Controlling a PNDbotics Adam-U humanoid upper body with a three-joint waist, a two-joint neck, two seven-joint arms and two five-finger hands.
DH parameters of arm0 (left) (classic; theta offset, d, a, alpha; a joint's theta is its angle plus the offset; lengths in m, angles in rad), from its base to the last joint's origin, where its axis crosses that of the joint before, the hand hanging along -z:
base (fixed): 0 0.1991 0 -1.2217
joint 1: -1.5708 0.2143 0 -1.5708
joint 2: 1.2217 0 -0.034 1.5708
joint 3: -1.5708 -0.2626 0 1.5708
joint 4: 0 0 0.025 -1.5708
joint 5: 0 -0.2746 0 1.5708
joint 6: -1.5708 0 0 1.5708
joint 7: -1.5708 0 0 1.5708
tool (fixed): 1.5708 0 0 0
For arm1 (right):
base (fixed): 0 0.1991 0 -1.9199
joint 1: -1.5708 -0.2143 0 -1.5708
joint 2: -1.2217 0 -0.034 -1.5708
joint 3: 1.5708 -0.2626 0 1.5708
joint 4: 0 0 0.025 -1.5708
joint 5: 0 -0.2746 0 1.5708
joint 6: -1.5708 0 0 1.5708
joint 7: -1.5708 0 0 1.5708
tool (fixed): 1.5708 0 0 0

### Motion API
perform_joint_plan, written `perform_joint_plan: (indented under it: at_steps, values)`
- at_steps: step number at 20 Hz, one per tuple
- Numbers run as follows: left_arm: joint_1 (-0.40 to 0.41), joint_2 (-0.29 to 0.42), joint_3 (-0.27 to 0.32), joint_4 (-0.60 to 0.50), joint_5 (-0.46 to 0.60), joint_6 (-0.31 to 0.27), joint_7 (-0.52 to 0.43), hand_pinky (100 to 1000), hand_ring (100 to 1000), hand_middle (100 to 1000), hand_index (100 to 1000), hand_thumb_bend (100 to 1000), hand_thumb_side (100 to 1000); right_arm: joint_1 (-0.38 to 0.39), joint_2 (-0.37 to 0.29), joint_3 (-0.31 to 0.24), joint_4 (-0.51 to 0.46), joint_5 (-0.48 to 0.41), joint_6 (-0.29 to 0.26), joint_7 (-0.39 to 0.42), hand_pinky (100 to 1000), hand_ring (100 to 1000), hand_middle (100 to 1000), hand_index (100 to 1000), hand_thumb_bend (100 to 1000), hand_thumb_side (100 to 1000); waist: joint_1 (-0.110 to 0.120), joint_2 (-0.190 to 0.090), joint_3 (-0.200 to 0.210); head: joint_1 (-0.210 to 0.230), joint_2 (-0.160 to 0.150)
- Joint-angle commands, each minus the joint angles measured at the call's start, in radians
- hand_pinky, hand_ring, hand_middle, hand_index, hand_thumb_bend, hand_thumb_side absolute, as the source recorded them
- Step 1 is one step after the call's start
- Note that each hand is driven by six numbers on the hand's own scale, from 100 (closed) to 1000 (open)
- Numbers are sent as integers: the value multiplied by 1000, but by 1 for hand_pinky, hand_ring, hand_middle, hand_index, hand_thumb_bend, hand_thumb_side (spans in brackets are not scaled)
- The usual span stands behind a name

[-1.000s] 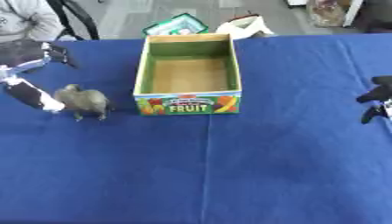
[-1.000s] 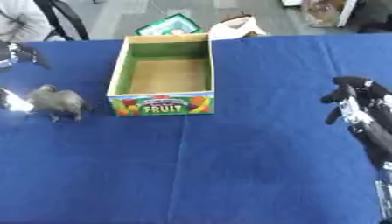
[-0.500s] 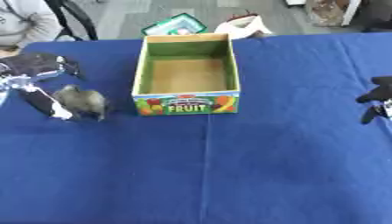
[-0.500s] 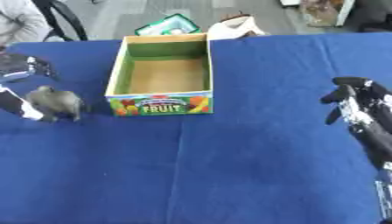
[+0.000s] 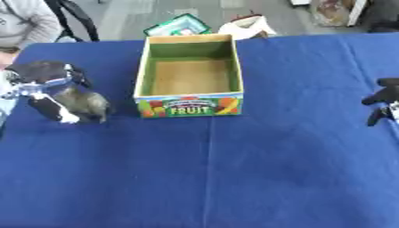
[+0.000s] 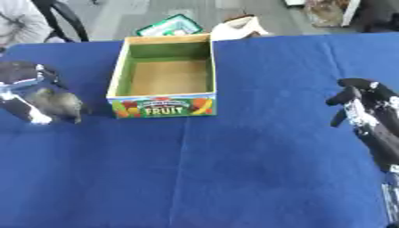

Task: Pick up objects on the table and place them in the box.

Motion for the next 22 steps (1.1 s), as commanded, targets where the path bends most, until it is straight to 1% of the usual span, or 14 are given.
perform_joint_plan:
  at_steps: [1,2,3,5,6,10,11,12,17,21,22]
  values:
    - [-22,16,-3,11,-18,-12,2,687,660,606,748,472,424,-8,-20,-2,-15,2,-4,4,359,609,509,728,100,440,1,-17,-1,3,2]
    - [-22,14,-5,15,-25,-16,-2,667,629,582,726,453,417,-8,-19,-2,-15,2,-4,5,359,609,509,728,100,440,1,-17,-2,3,2]
    - [-22,12,-7,19,-32,-18,-6,667,629,582,726,453,417,-8,-19,-2,-15,2,-4,5,359,609,509,728,100,440,1,-17,-3,4,2]
    - [-23,10,-7,21,-40,-22,0,566,526,477,613,347,367,-8,-19,-2,-16,2,-4,5,359,609,509,728,100,439,1,-17,-4,4,2]
    - [-22,9,-6,21,-42,-23,6,535,493,439,565,309,350,-8,-19,-2,-16,2,-3,5,359,609,509,728,100,439,1,-18,-4,4,2]
    - [-21,9,-3,21,-49,-23,27,428,376,301,439,199,301,-7,-19,-3,-16,2,-3,5,359,610,509,728,100,441,2,-19,-4,5,4]
    - [-21,9,-1,21,-47,-23,31,428,376,301,439,199,301,-7,-18,-3,-16,2,-3,5,359,610,509,728,100,441,2,-19,-4,5,4]
    - [-20,10,2,20,-41,-24,35,394,341,263,405,163,286,-6,-18,-3,-16,2,-3,5,359,610,509,728,100,441,2,-19,-4,5,3]
    - [-33,24,19,-5,-2,-22,35,388,331,252,397,140,276,-4,-20,-3,-16,2,-2,4,358,610,509,728,100,441,4,-22,-5,5,5]
    - [-77,43,25,-39,36,-21,16,397,334,253,397,154,270,-2,-22,-2,-16,2,-1,7,359,610,509,728,100,441,9,-26,-9,8,6]
    - [-92,46,25,-46,43,-21,14,401,337,254,398,100,329,-2,-23,-1,-16,2,-1,7,358,610,509,728,100,442,10,-27,-10,9,7]
